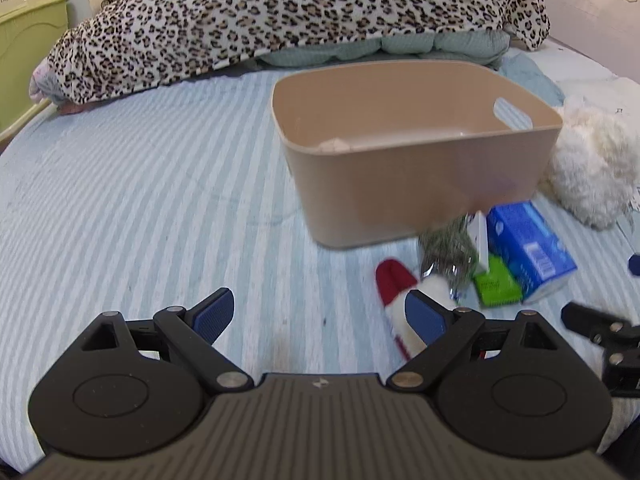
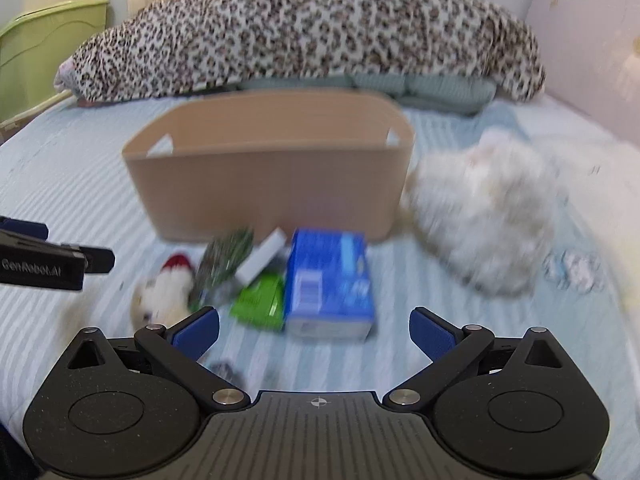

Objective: Organize objects
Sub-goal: 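Grasp the Hello Kitty plush with the left tool while the right tool grasps the juice box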

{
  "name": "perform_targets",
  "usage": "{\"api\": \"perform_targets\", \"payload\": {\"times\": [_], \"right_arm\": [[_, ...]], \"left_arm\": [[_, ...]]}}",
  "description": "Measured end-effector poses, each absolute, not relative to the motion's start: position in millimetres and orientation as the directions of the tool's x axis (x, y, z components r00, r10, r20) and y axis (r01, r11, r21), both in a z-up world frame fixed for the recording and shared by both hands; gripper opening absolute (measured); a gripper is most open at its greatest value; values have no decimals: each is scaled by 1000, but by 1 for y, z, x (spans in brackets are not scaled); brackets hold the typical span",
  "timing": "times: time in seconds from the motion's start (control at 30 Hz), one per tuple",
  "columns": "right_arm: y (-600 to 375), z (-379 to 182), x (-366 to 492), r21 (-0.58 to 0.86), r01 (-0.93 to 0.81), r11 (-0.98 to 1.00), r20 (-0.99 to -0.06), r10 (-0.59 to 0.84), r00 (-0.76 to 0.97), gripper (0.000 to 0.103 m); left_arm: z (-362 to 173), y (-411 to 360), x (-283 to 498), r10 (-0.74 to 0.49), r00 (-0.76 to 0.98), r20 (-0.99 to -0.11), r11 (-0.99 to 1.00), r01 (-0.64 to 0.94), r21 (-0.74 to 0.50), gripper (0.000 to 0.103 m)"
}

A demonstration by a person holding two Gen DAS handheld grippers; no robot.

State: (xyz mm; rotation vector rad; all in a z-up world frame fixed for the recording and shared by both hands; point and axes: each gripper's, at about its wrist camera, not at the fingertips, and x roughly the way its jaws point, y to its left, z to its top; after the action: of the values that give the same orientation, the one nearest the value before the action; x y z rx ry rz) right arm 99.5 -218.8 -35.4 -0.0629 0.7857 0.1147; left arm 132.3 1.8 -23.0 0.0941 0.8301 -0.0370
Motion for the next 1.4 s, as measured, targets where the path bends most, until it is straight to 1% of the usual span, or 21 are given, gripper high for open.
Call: {"api": "perform_targets", "payload": {"times": [0.1, 0.33, 0.6, 0.87, 0.97, 1.03, 1.1, 1.23, 1.4], "right_arm": [[-217, -51, 94, -3, -135, 991, -738, 89, 669, 103], [-208, -70, 89, 19, -147, 989, -764, 109, 635, 103], [-198, -81, 87, 43, -176, 984, -786, 142, 602, 103], [-184, -82, 84, 57, -222, 973, -781, 182, 598, 103], [-178, -85, 85, 35, -242, 970, -790, 175, 588, 98], [-177, -89, 88, 18, -243, 970, -792, 162, 588, 91], [-180, -93, 92, 14, -220, 975, -793, 145, 592, 88], [-196, -97, 101, 45, -168, 985, -787, 138, 601, 86], [-210, -96, 104, 42, -139, 989, -778, 119, 617, 83]], "left_arm": [[-32, 6, 127, 6, 662, -749, 995, 70, 69, 93], [-44, 15, 117, 5, 646, -763, 995, 75, 70, 93], [-55, 25, 114, 10, 631, -776, 996, 63, 65, 93], [-53, 26, 116, 1, 641, -767, 998, 42, 36, 93], [-53, 25, 117, -8, 641, -767, 999, 41, 24, 93], [-53, 23, 118, -12, 642, -767, 999, 43, 20, 93], [-51, 20, 118, -21, 645, -764, 999, 47, 12, 93], [-47, 12, 118, -56, 655, -754, 998, 66, -17, 93], [-44, -8, 124, -107, 668, -736, 994, 98, -56, 93]]}}
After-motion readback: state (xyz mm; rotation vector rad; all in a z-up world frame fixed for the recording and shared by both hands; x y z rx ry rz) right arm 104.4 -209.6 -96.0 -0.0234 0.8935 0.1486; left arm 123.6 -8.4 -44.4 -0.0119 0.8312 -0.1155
